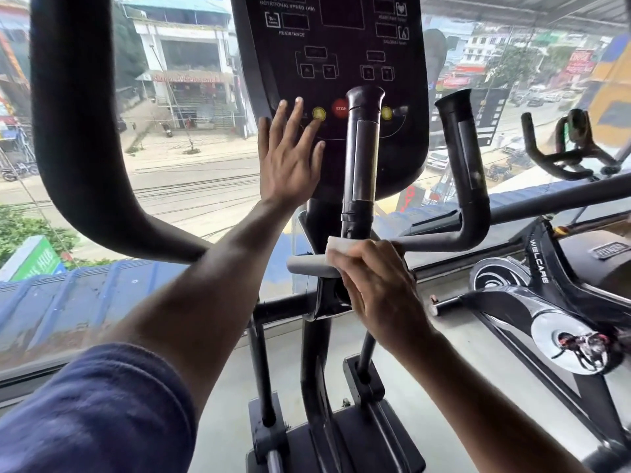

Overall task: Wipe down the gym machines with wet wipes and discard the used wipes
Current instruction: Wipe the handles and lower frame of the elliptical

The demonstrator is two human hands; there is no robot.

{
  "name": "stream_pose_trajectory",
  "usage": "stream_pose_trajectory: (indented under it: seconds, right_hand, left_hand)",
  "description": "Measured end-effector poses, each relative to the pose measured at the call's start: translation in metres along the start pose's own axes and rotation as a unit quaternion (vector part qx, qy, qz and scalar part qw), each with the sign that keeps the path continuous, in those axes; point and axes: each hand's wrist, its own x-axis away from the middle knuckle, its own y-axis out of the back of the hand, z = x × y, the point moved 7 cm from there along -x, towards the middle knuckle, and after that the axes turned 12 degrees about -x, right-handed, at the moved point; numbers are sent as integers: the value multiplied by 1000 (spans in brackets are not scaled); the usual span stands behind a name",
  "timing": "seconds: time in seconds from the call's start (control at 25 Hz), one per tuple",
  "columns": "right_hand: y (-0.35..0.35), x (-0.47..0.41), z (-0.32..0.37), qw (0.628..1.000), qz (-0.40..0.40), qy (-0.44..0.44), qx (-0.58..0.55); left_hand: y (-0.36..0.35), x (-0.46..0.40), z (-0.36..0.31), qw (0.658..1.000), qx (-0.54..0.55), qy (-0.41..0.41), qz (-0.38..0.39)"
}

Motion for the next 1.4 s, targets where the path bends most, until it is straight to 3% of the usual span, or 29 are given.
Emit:
stream_pose_trajectory:
  seconds: [0.2,0.4,0.52,0.64,0.8,0.88,1.0,1.12,1.16,1.2,1.24,1.28,1.32,1.36,1.4]
  right_hand:
    - [-51,41,-5,998,-6,-66,-11]
    - [-56,56,-6,959,-115,-172,-192]
    - [-20,48,20,974,-105,-111,-170]
    - [18,10,35,998,-44,1,-52]
    - [6,-10,15,989,72,96,90]
    - [-4,-4,8,983,82,104,124]
    - [-17,11,8,993,49,64,86]
    - [-31,44,-3,994,-27,-78,-78]
    - [-35,59,-12,965,-92,-183,-164]
    - [-41,76,-23,890,-179,-320,-273]
    - [-51,93,-27,752,-271,-451,-397]
    - [-67,103,-20,590,-336,-532,-505]
    - [-79,104,-10,466,-369,-559,-578]
    - [-83,95,-1,402,-383,-554,-620]
    - [-83,82,3,364,-391,-537,-653]
  left_hand:
    - [0,-1,0,1000,5,0,16]
    - [-1,-1,1,1000,-2,-14,18]
    - [-3,0,0,1000,4,-19,12]
    - [-2,-2,0,1000,6,-21,3]
    - [-3,-1,-3,1000,16,-21,5]
    - [-3,-1,0,1000,19,-21,5]
    - [-3,-1,1,1000,16,-17,5]
    - [-6,0,-2,1000,20,-20,4]
    - [-6,1,1,1000,22,-18,2]
    - [-6,2,2,1000,24,-15,1]
    - [-6,3,1,1000,26,-13,0]
    - [-6,4,-2,1000,28,-11,4]
    - [-6,5,-4,999,29,-10,12]
    - [-6,4,-6,999,29,-8,20]
    - [-6,3,-6,999,24,-6,27]
